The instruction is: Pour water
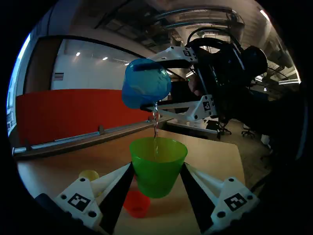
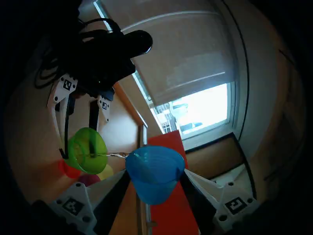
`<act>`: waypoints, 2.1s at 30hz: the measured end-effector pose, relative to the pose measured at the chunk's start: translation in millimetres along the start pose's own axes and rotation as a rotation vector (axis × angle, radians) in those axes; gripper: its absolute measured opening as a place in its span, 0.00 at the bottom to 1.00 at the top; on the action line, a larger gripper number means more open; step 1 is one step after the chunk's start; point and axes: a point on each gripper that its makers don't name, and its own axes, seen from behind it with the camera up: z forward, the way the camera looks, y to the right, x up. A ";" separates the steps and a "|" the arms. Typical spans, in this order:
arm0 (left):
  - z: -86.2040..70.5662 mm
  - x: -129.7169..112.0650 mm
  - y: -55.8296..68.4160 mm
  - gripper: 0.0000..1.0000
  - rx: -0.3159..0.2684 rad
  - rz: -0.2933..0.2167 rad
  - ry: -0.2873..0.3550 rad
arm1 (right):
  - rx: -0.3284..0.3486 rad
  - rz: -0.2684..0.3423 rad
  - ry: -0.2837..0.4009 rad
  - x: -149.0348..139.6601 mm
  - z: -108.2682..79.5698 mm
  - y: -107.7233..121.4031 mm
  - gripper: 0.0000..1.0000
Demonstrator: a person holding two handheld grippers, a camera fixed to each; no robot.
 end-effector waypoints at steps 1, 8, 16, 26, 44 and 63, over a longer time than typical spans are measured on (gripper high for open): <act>0.1 -0.2 0.0 0.81 0.000 0.000 -0.001 | 0.001 -0.002 0.000 0.1 -0.1 -0.2 0.88; 0.9 -0.1 0.1 0.81 0.000 0.001 -0.001 | 0.000 -0.019 -0.002 0.1 -0.7 -0.6 0.88; 1.0 0.6 1.3 0.81 0.000 0.005 -0.002 | -0.005 -0.034 -0.001 2.0 -1.7 1.2 0.88; 2.4 1.0 2.7 0.81 -0.002 0.010 -0.003 | -0.007 -0.057 -0.002 1.8 -2.8 1.6 0.88; 0.7 5.0 3.9 0.81 0.001 0.016 -0.002 | -0.016 -0.095 0.003 4.2 -3.4 3.8 0.88; 1.8 5.0 6.6 0.81 -0.001 0.023 -0.005 | -0.018 -0.130 0.004 3.2 -3.2 2.0 0.88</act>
